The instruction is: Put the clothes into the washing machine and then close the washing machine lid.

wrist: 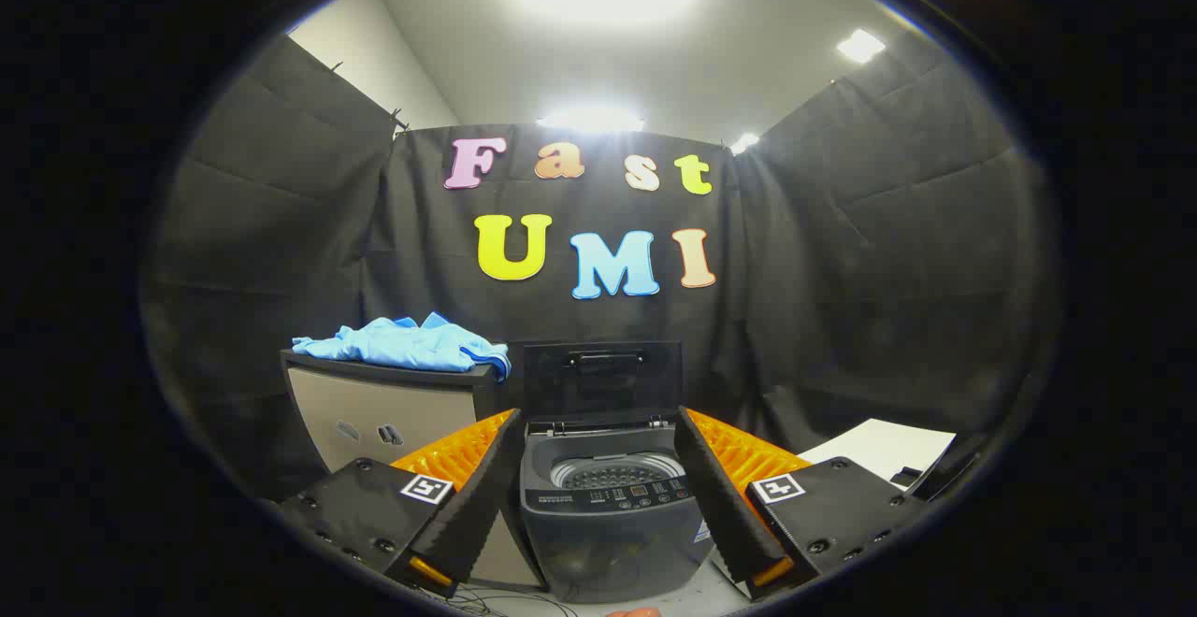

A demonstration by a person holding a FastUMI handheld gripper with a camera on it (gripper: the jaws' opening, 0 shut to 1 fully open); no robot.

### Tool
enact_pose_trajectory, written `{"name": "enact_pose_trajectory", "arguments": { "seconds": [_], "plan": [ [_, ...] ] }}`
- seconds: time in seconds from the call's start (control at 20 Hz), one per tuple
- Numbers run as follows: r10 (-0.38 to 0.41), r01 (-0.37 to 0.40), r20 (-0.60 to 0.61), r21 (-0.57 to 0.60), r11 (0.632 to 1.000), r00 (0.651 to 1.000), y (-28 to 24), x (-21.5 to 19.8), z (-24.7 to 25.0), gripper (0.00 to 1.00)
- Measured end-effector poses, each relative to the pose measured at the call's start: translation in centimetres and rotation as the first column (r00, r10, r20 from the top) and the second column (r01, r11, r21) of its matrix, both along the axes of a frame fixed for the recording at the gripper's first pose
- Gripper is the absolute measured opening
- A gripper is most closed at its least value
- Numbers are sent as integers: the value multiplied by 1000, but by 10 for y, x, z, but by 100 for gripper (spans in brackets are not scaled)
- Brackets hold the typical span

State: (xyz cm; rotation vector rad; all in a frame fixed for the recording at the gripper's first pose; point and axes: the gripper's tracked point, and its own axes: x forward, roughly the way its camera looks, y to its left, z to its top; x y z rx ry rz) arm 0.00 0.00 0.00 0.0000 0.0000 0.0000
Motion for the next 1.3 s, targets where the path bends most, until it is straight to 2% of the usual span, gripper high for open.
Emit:
{"name": "enact_pose_trajectory", "arguments": {
  "seconds": [0.35, 1.3],
  "plan": [
    [11, -11, -3, -4, 1000, 1000, 6, -12, 0, 100],
    [8, -8, -9, -31, 1000, 1000, 3, -4, 2, 100]
  ]
}}
